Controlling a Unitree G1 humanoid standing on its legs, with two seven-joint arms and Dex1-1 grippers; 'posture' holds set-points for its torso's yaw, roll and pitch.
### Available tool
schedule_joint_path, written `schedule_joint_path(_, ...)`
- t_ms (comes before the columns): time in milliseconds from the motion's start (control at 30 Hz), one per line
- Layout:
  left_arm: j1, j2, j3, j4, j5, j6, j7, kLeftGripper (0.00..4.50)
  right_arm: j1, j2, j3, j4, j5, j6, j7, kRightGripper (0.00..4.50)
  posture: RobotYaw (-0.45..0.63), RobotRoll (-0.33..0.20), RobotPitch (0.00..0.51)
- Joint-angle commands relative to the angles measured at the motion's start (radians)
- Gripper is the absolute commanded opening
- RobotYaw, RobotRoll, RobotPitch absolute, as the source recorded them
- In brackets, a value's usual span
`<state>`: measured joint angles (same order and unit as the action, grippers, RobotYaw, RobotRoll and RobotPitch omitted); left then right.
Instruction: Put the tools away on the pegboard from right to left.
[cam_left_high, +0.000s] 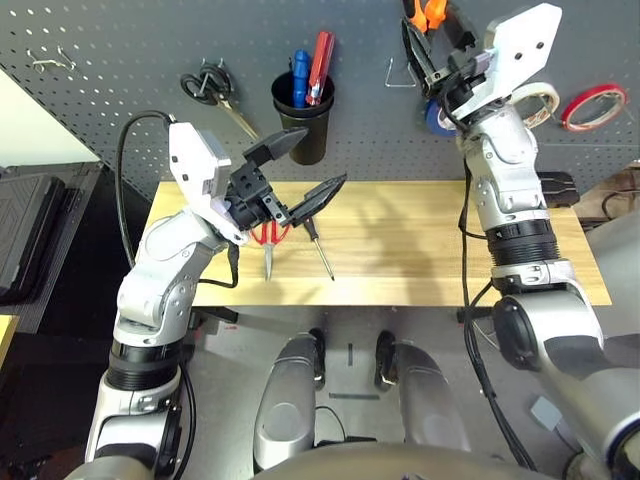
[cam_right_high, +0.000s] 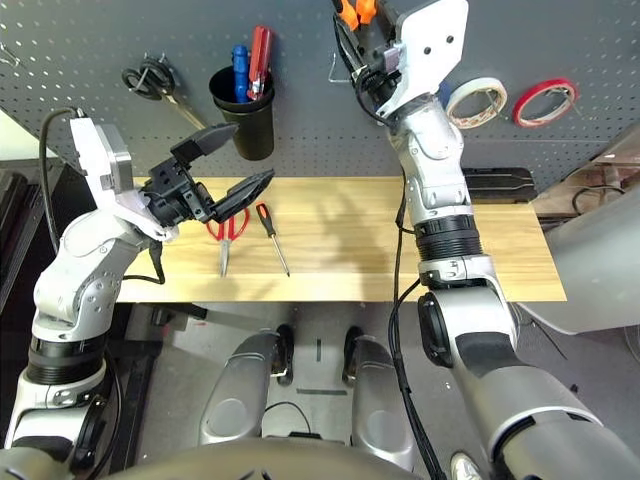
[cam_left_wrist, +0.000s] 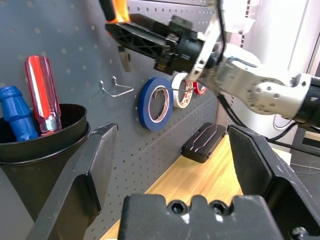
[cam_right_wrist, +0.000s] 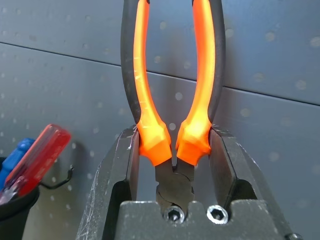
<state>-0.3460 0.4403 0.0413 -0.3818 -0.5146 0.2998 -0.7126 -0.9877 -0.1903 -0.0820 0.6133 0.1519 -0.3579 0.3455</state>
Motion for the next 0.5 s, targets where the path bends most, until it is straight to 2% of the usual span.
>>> schedule_joint_path(33, 0.014, 0.003, -0.004, -0.025, 0.000, 0.005, 0.008, 4.50, -0.045, 0.006, -0.015, 0.083, -0.009, -0.061, -0.014, 2.09, 0.18, 0.000, 0.183)
schedule_joint_path(500, 0.017, 0.005, -0.015, -0.013, 0.021, -0.007, 0.013, 4.50, -0.041, 0.053, -0.031, 0.245, 0.011, -0.048, -0.035, 2.09, 0.19, 0.000, 0.172)
